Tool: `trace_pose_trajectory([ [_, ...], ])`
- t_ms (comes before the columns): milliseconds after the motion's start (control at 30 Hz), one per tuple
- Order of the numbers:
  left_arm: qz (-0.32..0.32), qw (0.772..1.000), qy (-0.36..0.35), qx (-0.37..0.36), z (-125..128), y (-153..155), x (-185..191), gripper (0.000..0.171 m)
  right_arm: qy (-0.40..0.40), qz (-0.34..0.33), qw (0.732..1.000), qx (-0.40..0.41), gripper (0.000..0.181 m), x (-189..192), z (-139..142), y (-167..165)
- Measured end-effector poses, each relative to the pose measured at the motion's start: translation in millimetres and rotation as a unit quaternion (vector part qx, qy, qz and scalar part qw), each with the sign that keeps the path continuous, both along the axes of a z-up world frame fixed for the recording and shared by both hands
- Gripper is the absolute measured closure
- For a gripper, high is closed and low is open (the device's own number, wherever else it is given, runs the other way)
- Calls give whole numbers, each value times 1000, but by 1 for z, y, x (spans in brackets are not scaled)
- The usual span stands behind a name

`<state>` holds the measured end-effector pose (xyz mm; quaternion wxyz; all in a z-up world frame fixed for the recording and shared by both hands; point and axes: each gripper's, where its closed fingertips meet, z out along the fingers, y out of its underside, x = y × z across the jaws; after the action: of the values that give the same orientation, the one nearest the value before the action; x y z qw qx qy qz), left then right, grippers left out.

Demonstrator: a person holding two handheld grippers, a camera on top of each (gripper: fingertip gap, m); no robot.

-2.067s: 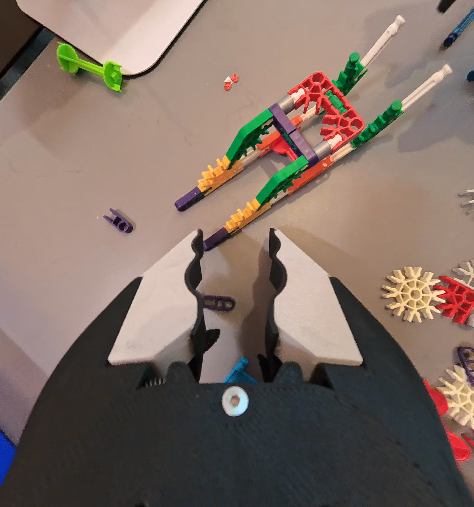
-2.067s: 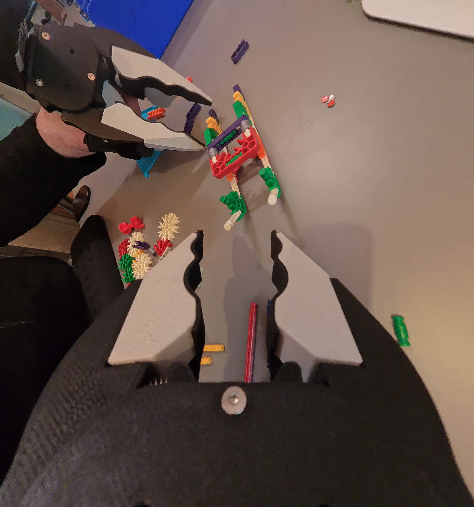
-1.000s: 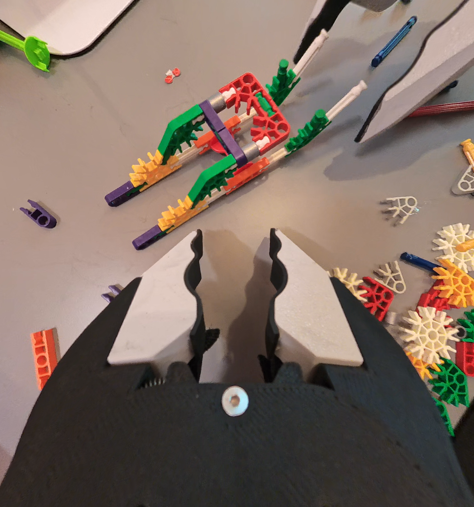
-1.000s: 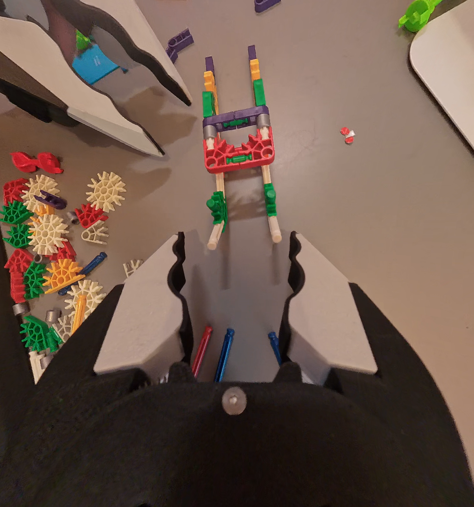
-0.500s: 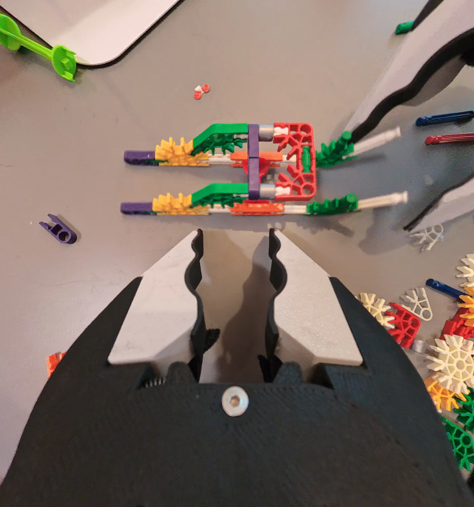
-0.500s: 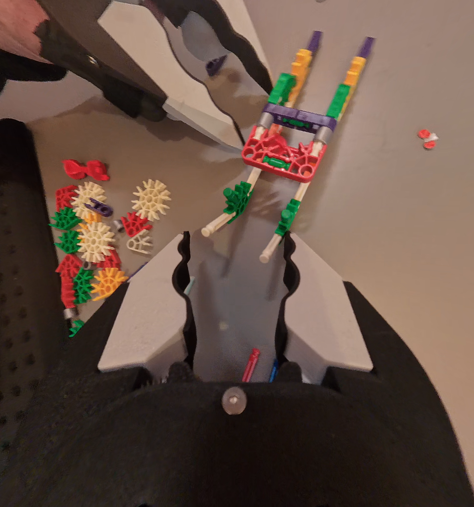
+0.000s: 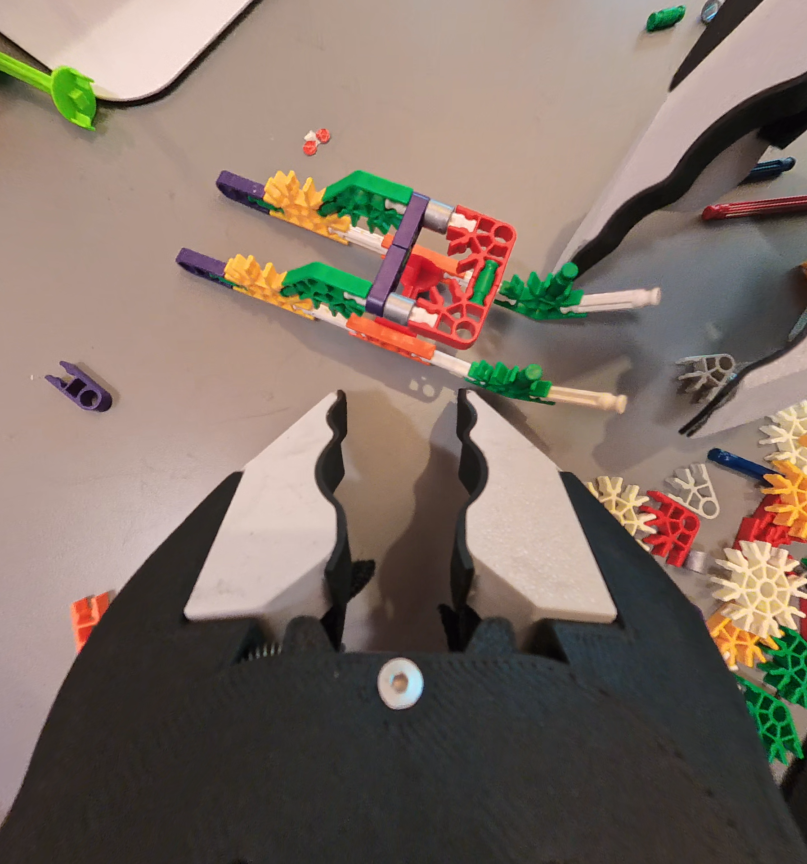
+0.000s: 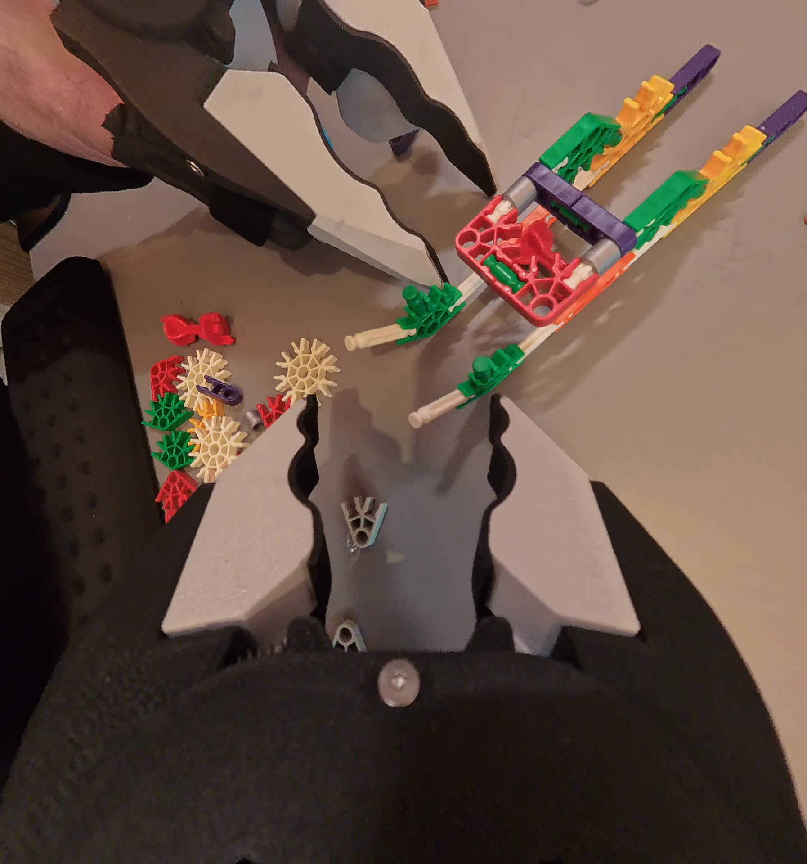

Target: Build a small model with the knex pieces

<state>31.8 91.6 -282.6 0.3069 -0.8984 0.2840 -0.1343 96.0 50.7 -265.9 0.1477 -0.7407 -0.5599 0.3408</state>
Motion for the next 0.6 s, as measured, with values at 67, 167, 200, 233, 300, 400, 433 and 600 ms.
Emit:
trace_pose_trajectory([
  [67, 3, 1000, -2, 3, 3, -1, -3, 126, 4, -11, 1000, -1, 108, 3, 3, 1],
  [167, 9, 1000, 0, 0, 6, -6, -11, 122, 14, -28, 1000, -3, 105, 10, 10, 3],
  [200, 11, 1000, -1, 0, 7, -9, -13, 121, 16, -31, 999, -1, 105, 14, 12, 3],
  [233, 14, 1000, -3, 1, 8, -11, -15, 121, 19, -35, 999, 1, 105, 18, 14, 3],
  [300, 18, 1000, -4, 3, 9, -16, -19, 121, 24, -47, 999, 1, 106, 25, 18, 4],
  [400, 23, 1000, -9, 5, 10, -25, -23, 120, 32, -69, 997, -4, 105, 38, 22, 5],
  [433, 23, 1000, -11, 7, 12, -28, -25, 120, 34, -76, 997, -4, 105, 42, 24, 5],
  [600, 28, 1000, -9, 9, 15, -40, -33, 120, 46, -105, 993, -1, 105, 59, 34, 5],
])
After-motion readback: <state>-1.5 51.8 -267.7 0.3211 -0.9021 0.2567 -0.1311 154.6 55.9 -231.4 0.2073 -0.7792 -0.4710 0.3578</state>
